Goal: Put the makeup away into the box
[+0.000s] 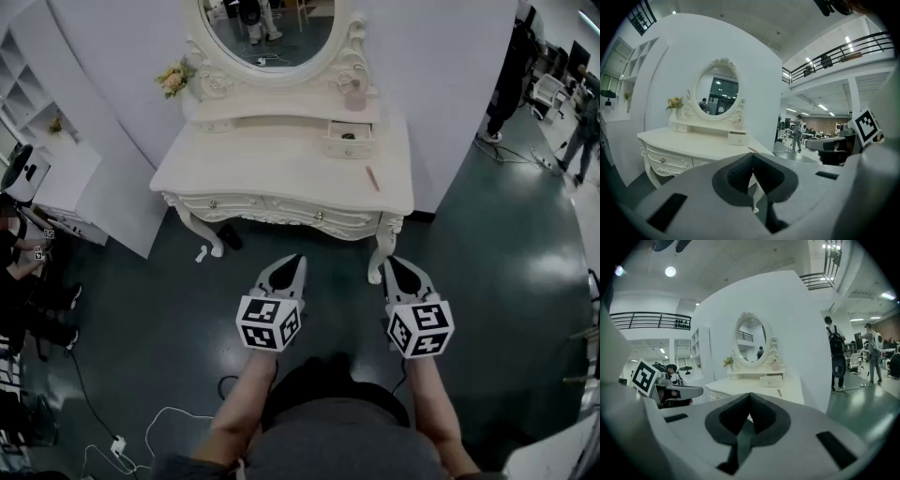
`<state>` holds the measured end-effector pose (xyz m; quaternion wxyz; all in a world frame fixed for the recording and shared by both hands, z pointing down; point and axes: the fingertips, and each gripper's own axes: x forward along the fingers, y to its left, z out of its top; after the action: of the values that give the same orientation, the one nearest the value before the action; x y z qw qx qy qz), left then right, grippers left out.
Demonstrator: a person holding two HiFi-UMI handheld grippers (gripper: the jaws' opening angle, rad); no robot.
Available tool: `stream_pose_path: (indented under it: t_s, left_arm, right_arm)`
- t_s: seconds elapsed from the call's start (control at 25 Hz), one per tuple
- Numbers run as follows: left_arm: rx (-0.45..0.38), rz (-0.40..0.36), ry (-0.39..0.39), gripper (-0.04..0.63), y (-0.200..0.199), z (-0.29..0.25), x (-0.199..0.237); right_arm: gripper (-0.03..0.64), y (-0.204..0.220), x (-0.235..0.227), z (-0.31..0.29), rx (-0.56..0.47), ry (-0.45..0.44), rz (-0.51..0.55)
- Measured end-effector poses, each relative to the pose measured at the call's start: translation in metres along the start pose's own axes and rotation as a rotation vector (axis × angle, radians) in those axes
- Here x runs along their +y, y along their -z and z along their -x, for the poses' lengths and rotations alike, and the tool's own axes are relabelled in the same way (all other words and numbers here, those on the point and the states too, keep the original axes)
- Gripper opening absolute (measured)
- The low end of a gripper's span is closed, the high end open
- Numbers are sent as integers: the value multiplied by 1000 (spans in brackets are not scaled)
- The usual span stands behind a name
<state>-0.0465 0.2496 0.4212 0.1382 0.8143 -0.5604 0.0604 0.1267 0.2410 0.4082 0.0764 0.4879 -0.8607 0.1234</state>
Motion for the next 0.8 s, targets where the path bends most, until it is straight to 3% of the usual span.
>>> stream_pose_path:
  t_s: [0.4,0.8]
  left_arm:
    - [-7,-8,-17,6,-3,-4,-3]
    - [2,-3,-24,6,-4,-15,5]
  right_arm:
    - [5,-3,-2,-3,-17,-37,-2]
    - [5,-10,-21,-13,-18,20,0]
